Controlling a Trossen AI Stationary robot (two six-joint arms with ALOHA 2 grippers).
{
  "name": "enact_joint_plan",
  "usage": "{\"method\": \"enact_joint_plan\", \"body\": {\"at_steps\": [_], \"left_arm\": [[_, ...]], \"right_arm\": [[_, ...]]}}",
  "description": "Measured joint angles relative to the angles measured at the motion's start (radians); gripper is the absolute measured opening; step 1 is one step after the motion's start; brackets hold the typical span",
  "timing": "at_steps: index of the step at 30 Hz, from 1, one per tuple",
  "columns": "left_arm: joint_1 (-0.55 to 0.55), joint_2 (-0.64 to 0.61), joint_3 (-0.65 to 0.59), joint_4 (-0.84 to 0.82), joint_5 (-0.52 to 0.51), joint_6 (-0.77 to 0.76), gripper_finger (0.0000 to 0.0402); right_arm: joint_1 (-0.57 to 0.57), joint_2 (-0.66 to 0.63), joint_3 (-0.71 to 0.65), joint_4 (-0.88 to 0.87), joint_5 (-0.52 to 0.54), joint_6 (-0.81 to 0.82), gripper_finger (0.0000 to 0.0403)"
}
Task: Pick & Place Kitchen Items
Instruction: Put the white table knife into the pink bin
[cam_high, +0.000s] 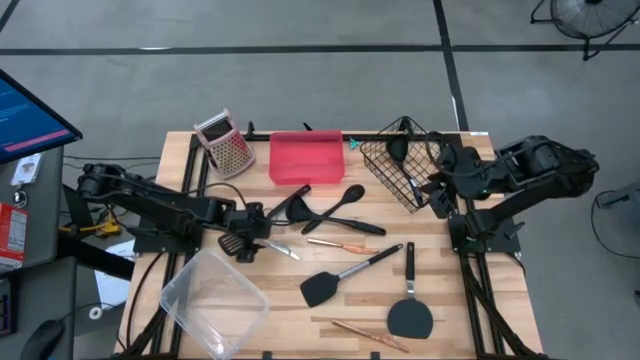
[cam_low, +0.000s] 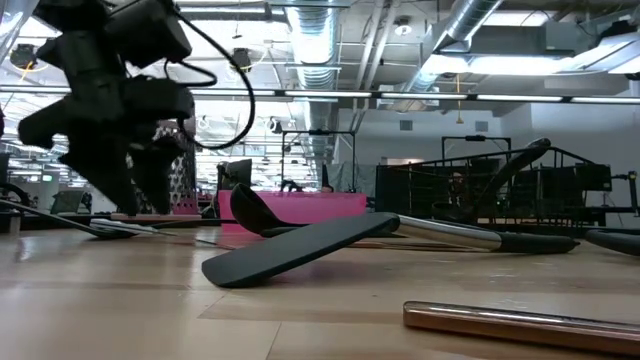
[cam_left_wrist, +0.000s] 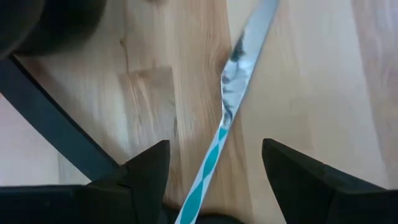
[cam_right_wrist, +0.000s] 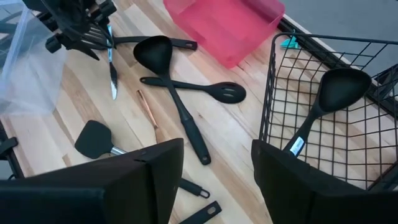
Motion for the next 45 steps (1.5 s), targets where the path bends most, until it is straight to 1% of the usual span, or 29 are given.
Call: {"method": "enact_joint_plan", "body": {"at_steps": [2,6,10,13,17,19,22,30,32,37,41,45], "left_arm": [[0.012,0.0,-0.018,0.016,0.003,0.016,0.0236],[0.056,0.0,-0.048,0.039,0.043,0.031,0.0232],[0.09,0.003,-0.066,0.048,0.083,0.083,0.0226],[0.097,0.021,-0.077,0.083,0.102,0.098,0.0216],[0.094,0.081,-0.071,0.097,0.106,0.101,0.0194],[0.094,0.106,-0.069,0.095,0.108,0.099,0.0177],[0.095,0.109,-0.07,0.101,0.11,0.096,0.0145],[0.095,0.061,-0.076,0.092,0.107,0.096,0.0033],[0.094,0.059,-0.075,0.089,0.113,0.083,0.0012],[0.094,0.059,-0.074,0.089,0.114,0.02,0.0011],[0.093,0.043,-0.054,0.07,0.121,0.004,0.0006],[0.093,-0.013,-0.018,0.086,0.124,-0.036,0.0008]], "right_arm": [[0.0,0.004,0.0,0.002,0.0,0.0,0.019],[0.0,0.011,0.0,0.004,0.0,0.0,0.0189],[0.0,0.012,0.0,0.004,0.0,0.0,0.0188],[0.0,0.013,0.0,0.005,0.0,0.003,0.0188],[0.0,0.012,0.0,0.005,0.0,0.026,0.0188],[0.0,0.012,0.0,0.005,0.0,0.026,0.0188],[0.0,0.012,0.0,0.005,0.0,0.026,0.0188],[0.0,0.012,0.0,0.005,0.0,0.025,0.0188],[0.0,0.012,0.0,0.005,-0.001,0.022,0.0188],[0.0,0.012,0.0,0.005,-0.001,0.017,0.0188],[0.0,0.012,0.0,0.005,-0.001,0.016,0.0188],[0.0,0.012,0.0,0.005,-0.001,0.016,0.0188]]}}
